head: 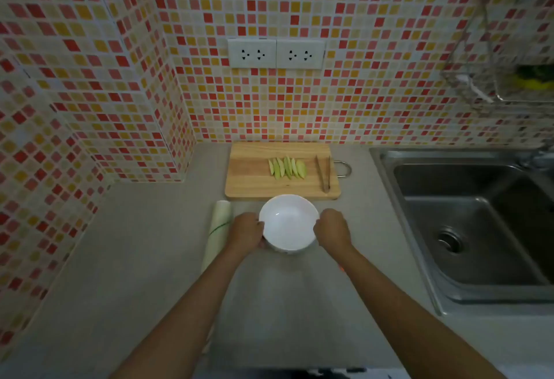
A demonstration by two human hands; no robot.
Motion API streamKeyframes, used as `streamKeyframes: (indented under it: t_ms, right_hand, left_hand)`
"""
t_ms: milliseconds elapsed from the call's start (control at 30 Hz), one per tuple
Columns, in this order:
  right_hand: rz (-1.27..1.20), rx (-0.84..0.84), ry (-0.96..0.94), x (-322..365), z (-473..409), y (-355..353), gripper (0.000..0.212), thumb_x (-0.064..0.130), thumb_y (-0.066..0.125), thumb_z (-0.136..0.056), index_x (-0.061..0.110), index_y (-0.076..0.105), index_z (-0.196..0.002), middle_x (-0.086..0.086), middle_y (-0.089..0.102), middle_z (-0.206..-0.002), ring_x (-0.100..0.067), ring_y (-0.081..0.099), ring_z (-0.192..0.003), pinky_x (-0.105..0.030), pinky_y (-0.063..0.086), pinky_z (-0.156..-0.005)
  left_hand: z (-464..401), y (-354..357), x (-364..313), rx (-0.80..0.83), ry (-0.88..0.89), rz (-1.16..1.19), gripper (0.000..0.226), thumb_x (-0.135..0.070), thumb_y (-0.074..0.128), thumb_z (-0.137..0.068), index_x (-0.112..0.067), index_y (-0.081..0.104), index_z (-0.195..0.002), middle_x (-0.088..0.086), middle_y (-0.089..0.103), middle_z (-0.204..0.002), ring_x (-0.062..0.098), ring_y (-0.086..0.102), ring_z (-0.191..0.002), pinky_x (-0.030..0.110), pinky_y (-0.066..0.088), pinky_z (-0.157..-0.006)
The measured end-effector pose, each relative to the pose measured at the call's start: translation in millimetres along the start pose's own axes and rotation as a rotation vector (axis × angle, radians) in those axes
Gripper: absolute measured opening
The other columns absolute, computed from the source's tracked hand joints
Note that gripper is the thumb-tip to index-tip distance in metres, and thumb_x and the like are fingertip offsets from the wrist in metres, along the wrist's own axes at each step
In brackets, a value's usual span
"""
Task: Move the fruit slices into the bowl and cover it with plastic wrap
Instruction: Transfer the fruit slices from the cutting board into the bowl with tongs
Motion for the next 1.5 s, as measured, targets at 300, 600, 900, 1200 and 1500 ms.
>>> streamKeyframes:
  t_ms: [300,600,900,1200,1500]
  right_hand:
    - [-0.083,0.048,0.056,-4,-35,5,0.021,0.002,0.044,-0.083,-0.006,0.063,-0.088,-0.026,0.069,-0.095,-0.042,0.068,-0.086,-0.045,0.057,-0.077]
    - [-0.017,0.059,0.070,-10,-57,1,0.036,0.032,0.052,-0.091,0.000,0.067,-0.094,-0.020,0.070,-0.096,-0.038,0.067,-0.089,-0.037,0.055,-0.079]
    - [0.201,-0.072,0.034,9,-135,-13,0.047,0.046,0.052,-0.091,0.006,0.062,-0.113,-0.014,0.067,-0.111,-0.032,0.065,-0.102,-0.035,0.050,-0.078]
    - [0.277,-0.037,0.083,11,-162,-2,0.034,0.018,0.052,-0.091,0.014,0.058,-0.124,-0.011,0.065,-0.116,-0.028,0.066,-0.103,-0.033,0.050,-0.077]
    - [0.046,-0.062,-0.005,23,-139,-16,0.024,0.018,0.054,-0.091,-0.003,0.064,-0.096,-0.020,0.068,-0.103,-0.035,0.064,-0.096,-0.031,0.040,-0.066]
  left_hand:
    - [-30,4,-2,0.018,-0.025,-0.037,0.024,-0.006,0.048,-0.089,-0.005,0.059,-0.067,0.019,0.069,-0.077,0.030,0.065,-0.063,0.013,0.041,-0.043]
    - [-41,10,8,-0.034,-0.037,0.163,0.025,-0.011,0.049,-0.093,-0.001,0.070,-0.103,0.021,0.070,-0.091,0.032,0.067,-0.073,0.046,0.059,-0.065]
    - [-34,16,15,-0.065,-0.065,0.170,0.032,-0.030,0.048,-0.096,-0.010,0.070,-0.108,0.007,0.070,-0.081,0.027,0.068,-0.067,0.046,0.059,-0.068]
    - [-38,18,14,-0.046,-0.028,0.121,0.031,-0.028,0.044,-0.097,-0.013,0.070,-0.104,0.010,0.071,-0.087,0.030,0.067,-0.079,0.051,0.058,-0.073]
    - [-40,18,15,-0.046,-0.058,0.159,0.031,-0.027,0.046,-0.097,-0.011,0.071,-0.106,0.011,0.072,-0.089,0.031,0.068,-0.080,0.050,0.057,-0.075]
Point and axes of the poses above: each hand's wrist, its own z-axis away from the middle knuckle, its own y-axis out of the palm, x = y × z, the point moved 3 cm from there along -z, towards the middle knuckle
